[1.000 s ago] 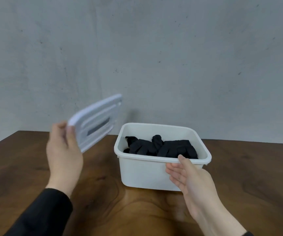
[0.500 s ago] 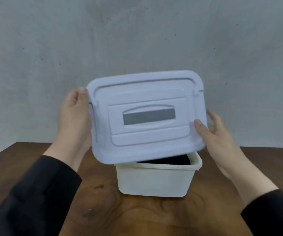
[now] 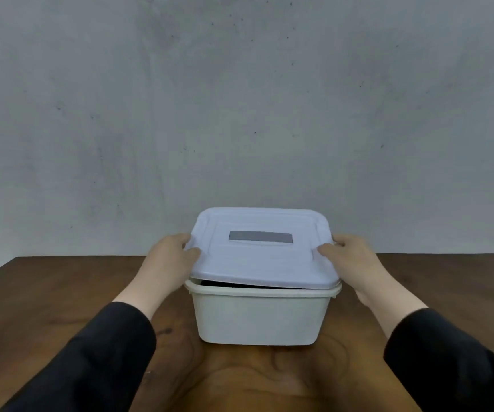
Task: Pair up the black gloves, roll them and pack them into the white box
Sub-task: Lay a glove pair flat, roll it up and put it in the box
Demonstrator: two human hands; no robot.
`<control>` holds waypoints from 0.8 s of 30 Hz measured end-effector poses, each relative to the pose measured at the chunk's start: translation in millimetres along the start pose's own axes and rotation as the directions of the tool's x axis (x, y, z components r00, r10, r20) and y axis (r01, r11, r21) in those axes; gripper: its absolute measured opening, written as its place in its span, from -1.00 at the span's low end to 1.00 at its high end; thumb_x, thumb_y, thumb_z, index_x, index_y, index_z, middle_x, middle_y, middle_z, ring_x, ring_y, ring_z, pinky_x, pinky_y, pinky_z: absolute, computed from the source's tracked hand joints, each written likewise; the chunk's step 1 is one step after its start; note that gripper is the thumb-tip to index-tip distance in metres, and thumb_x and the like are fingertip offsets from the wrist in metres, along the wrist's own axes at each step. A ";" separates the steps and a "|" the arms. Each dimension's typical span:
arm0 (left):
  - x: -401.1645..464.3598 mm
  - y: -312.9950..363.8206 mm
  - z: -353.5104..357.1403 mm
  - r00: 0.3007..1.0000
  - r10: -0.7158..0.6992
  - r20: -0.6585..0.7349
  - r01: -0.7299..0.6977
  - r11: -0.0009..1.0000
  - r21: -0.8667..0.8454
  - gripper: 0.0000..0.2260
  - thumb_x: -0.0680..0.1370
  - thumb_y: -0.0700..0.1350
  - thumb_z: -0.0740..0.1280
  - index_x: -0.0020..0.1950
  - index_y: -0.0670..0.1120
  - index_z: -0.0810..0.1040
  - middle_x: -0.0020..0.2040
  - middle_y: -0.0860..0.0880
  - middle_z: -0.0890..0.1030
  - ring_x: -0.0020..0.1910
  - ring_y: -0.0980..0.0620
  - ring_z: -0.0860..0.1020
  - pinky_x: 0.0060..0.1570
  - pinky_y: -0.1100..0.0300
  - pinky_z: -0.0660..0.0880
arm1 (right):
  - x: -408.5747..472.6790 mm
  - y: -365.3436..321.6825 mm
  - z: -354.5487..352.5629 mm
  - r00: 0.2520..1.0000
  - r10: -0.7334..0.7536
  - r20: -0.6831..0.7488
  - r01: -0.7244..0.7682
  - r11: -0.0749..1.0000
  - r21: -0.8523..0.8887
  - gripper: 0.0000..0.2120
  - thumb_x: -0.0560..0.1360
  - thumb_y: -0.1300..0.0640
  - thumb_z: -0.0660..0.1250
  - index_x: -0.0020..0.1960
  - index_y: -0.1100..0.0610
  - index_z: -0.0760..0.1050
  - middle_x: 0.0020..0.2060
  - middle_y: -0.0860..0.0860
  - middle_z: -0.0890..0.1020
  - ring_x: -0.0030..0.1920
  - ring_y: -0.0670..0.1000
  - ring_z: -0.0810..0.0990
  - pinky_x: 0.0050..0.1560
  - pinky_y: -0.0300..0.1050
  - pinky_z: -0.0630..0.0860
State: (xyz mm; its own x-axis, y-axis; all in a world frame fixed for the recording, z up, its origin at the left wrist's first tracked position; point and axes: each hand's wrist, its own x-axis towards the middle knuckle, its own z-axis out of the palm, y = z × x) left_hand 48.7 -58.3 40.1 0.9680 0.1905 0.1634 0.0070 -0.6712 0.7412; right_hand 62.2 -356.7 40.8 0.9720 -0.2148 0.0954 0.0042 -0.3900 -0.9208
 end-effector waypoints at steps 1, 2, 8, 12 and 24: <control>-0.6 0.1 0.3 1.000 -0.001 -0.003 0.001 0.998 0.056 -0.55 0.64 -0.10 0.23 0.54 -0.10 0.33 0.49 -0.07 0.40 0.37 -0.09 0.45 0.15 0.21 0.34 | 2.5 4.6 1.6 1.000 0.011 0.012 -0.011 1.000 -0.024 -0.79 0.53 0.16 0.30 -0.03 0.32 0.57 -0.21 0.06 0.58 -0.20 0.06 0.53 -0.23 -0.11 0.36; 0.9 -1.8 1.0 1.000 -0.002 -0.004 0.002 0.995 0.101 -0.57 0.63 -0.10 0.22 0.51 -0.09 0.37 0.46 -0.08 0.45 0.29 -0.09 0.50 0.10 0.21 0.38 | 4.6 8.8 3.2 0.999 0.027 0.018 -0.026 0.999 -0.036 -0.78 0.53 0.15 0.30 -0.09 0.34 0.53 -0.24 0.07 0.50 -0.23 0.05 0.46 -0.24 -0.11 0.29; 4.1 -20.8 13.5 0.999 0.014 -0.032 -0.010 0.990 0.144 -0.84 0.55 -0.15 0.21 -0.22 -0.16 0.42 -0.31 -0.14 0.41 -0.37 0.01 0.34 -0.35 0.17 0.27 | 15.7 19.6 8.0 1.000 0.020 0.010 -0.019 0.998 -0.065 -0.87 0.52 0.19 0.28 -0.19 0.11 0.39 -0.28 0.07 0.33 -0.26 0.04 0.29 -0.29 -0.12 0.15; -6.6 -27.3 19.9 0.997 0.080 0.010 -0.080 0.996 0.039 -0.68 0.62 -0.15 0.17 0.35 -0.08 0.52 0.36 -0.04 0.50 0.21 0.02 0.49 0.10 0.27 0.30 | 18.1 26.9 4.9 0.999 0.008 0.034 -0.005 0.997 -0.082 -0.87 0.54 0.21 0.27 -0.01 0.03 0.56 -0.14 -0.01 0.55 -0.14 0.11 0.48 -0.17 -0.09 0.40; -32.1 -56.8 41.5 0.971 0.232 -0.053 -0.238 0.946 -0.221 -0.56 0.63 0.23 0.08 0.48 0.16 0.36 0.49 0.34 0.25 0.45 0.33 0.21 0.41 0.25 0.18 | -50.3 66.4 12.9 0.947 -0.320 -0.016 0.316 0.941 -0.122 -0.54 0.62 -0.13 0.12 0.50 -0.11 0.29 0.39 -0.31 0.36 0.41 -0.26 0.29 0.34 -0.27 0.20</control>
State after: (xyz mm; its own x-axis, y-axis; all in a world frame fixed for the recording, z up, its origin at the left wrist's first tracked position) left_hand 27.6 -56.0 -34.3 0.9285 0.0673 0.3652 -0.2791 -0.5222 0.8059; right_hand 16.6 -360.2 -30.0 0.9155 -0.0929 0.3915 0.2828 -0.5438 -0.7902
